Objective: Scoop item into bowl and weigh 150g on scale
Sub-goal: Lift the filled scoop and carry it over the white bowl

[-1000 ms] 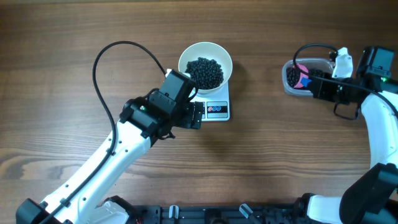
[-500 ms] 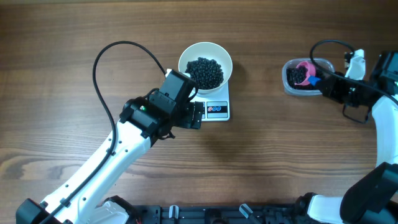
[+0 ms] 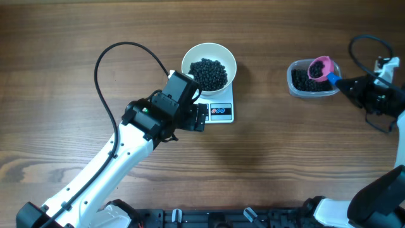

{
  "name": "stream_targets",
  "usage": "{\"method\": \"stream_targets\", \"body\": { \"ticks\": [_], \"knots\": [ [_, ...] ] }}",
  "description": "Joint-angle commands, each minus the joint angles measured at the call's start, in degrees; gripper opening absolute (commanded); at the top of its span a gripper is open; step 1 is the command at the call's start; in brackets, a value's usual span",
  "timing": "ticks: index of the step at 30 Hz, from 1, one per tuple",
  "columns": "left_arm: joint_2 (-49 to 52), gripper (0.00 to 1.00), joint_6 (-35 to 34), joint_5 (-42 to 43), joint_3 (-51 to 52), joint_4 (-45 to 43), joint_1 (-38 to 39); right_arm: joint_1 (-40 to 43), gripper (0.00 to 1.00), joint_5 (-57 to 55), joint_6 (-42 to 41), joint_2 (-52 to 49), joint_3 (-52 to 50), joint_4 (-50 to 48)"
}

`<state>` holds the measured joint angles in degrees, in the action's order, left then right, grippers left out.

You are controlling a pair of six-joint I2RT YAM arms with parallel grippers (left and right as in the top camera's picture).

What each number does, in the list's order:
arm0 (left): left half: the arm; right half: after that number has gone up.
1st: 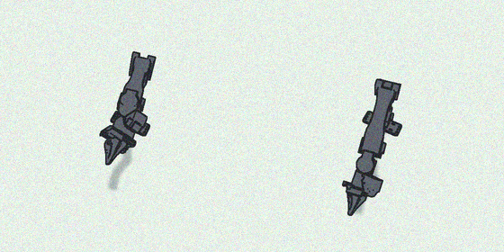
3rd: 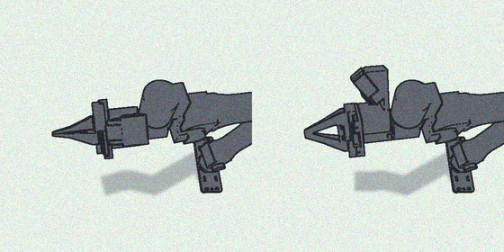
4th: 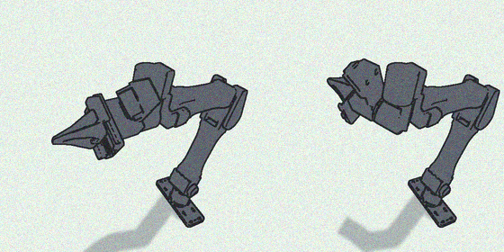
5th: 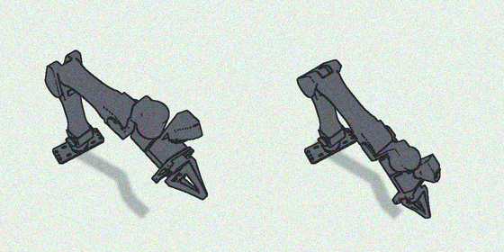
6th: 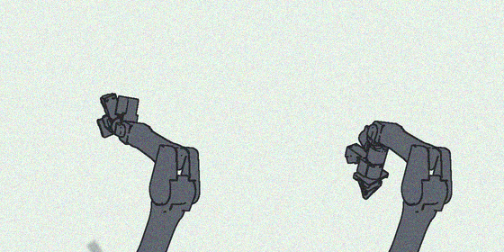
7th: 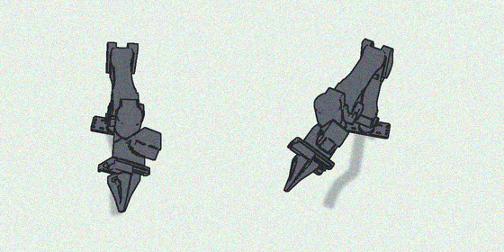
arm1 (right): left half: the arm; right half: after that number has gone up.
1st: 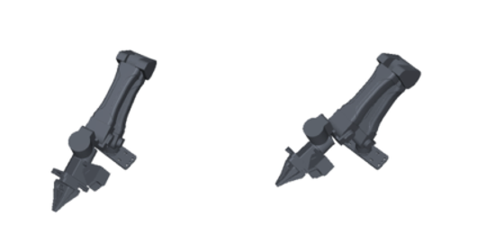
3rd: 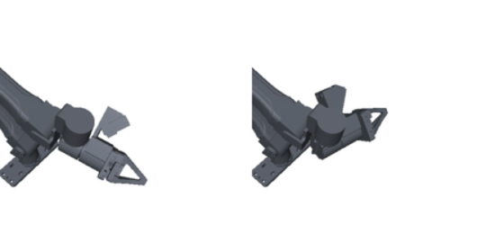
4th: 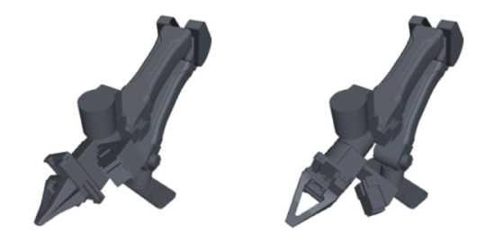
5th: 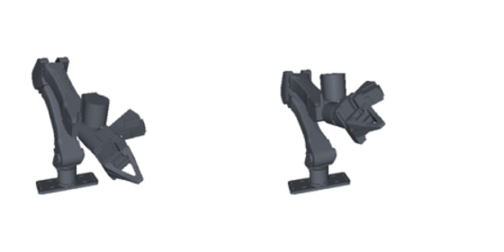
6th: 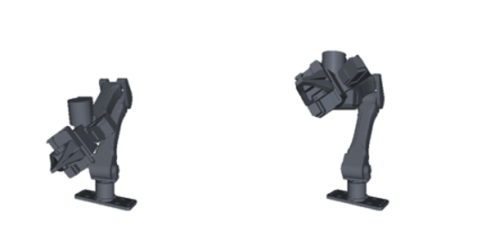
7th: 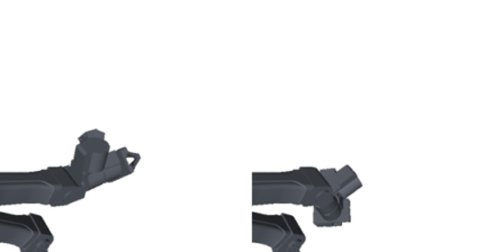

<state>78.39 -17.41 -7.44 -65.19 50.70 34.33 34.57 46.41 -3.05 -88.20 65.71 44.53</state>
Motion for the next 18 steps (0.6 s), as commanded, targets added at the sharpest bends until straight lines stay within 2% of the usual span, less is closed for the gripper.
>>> {"method": "stream_targets", "body": {
  "ticks": [1, 15, 18],
  "knots": [
    [0.39, 1.00, 0.70, 0.31, 0.37, -0.15, -0.48, 2.16, 0.04, 6.82, -2.03, -0.96, 0.26, -0.33],
    [0.39, 1.00, 0.70, 0.31, 0.37, -0.15, -0.48, 3.26, 0.04, 23.41, -4.85, -0.94, 0.26, -0.57],
    [0.39, 1.00, 0.70, 0.31, 0.37, -0.15, -0.48, 2.91, 0.04, 24.44, -7.82, -0.94, 0.26, -0.59]
  ]
}}
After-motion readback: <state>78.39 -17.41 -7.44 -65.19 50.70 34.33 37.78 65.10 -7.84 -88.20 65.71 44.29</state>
